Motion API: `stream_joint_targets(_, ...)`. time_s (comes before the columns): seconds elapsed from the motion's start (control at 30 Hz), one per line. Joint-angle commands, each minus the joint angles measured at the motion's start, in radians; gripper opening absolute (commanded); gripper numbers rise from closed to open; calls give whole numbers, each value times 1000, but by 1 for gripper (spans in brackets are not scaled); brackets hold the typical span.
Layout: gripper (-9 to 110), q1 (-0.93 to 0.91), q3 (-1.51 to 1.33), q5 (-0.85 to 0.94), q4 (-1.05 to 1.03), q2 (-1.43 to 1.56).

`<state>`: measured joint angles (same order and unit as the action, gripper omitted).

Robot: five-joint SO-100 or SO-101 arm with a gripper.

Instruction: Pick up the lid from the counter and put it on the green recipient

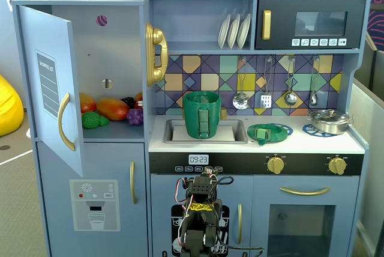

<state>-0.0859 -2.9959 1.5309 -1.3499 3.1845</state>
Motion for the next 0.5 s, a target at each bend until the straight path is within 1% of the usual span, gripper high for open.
stream_joint_targets(0.0, 0, 69, -2, -18, -183, -6)
stream_joint_targets(0.4, 0, 52, -2, -14, -183, -6)
stream_joint_targets(0.47, 0, 20, 0, 18, -141, -6)
